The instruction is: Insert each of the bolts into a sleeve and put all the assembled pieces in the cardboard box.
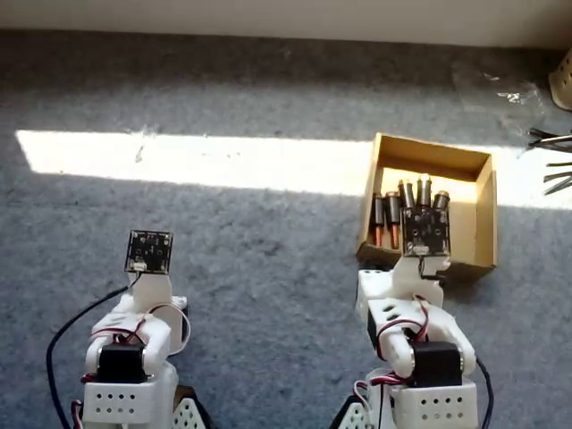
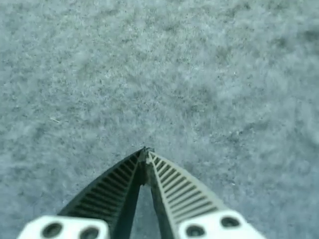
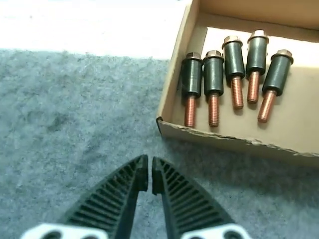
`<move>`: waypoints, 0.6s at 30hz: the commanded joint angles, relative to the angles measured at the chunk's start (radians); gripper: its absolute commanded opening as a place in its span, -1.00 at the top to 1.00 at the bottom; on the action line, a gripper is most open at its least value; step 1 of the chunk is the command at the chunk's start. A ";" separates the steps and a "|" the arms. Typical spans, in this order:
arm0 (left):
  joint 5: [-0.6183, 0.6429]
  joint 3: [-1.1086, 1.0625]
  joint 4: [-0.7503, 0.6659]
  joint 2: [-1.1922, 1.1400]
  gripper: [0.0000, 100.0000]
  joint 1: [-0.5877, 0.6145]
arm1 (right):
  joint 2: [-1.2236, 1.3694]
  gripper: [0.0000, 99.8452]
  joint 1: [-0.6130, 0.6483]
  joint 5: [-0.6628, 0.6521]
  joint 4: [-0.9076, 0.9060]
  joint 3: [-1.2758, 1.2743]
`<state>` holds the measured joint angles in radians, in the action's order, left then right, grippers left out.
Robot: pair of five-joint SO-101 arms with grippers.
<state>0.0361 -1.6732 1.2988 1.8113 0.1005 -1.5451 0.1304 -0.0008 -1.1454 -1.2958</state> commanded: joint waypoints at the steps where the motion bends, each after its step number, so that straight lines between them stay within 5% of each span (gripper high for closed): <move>1: 0.000 -0.022 0.023 0.013 0.99 0.002 | -0.067 0.99 0.005 0.000 0.027 -0.059; 18: 0.000 -0.022 0.023 0.013 0.99 0.002 | -0.292 0.98 -0.077 0.000 -0.090 -0.354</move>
<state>0.0361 -1.6732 1.3157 1.8113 0.1005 -1.8090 0.0690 -0.0008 -1.2160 -1.6256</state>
